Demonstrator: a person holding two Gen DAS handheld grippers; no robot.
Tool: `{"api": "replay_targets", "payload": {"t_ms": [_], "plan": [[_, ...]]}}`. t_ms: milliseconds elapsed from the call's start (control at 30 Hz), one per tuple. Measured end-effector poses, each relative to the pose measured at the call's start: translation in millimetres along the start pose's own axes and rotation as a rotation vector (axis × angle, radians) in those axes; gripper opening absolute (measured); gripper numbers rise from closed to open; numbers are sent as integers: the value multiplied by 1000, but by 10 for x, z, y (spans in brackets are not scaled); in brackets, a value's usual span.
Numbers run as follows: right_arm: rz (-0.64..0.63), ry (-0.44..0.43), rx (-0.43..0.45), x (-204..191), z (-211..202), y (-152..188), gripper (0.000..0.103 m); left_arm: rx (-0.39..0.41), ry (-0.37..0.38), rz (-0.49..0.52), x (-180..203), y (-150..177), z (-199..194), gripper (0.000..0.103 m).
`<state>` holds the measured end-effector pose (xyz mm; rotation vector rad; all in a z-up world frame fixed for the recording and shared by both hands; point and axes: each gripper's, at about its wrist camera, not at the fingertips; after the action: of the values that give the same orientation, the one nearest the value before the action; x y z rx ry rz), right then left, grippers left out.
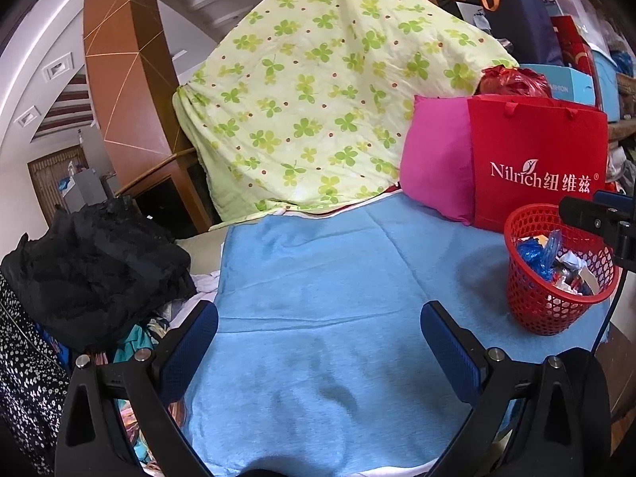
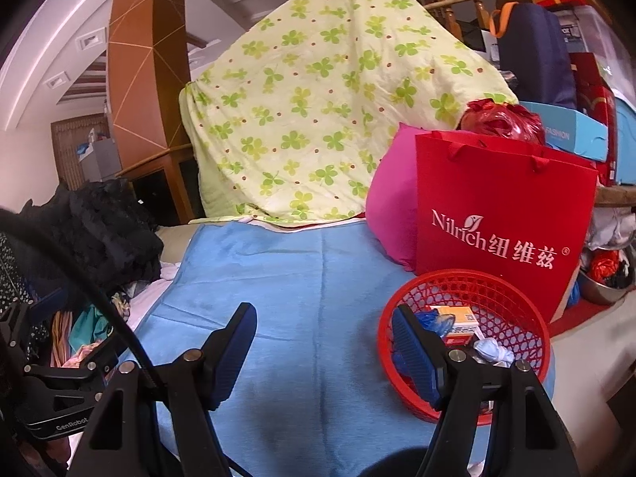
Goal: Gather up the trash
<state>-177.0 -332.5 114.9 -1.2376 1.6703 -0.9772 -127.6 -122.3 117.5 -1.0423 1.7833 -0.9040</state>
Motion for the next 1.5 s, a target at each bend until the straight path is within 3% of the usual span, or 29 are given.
{"api": "replay_targets", "payload": {"t_ms": [367, 1500], "plan": [[33, 5, 5, 152, -50, -2, 74, 1, 6, 16, 93, -32, -18, 101], [-2, 30, 47, 88, -448, -96, 79, 23, 40, -39, 30, -150, -288, 101]]}}
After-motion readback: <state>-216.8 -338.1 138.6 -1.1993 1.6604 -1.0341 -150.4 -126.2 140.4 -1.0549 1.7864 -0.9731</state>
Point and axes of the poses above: each gripper's, at about its wrist camera, not at the fingertips, and z roughly the way its jaws point, x to its right, y to its underside, and after that the axes turned 5 degrees about x, right-handed
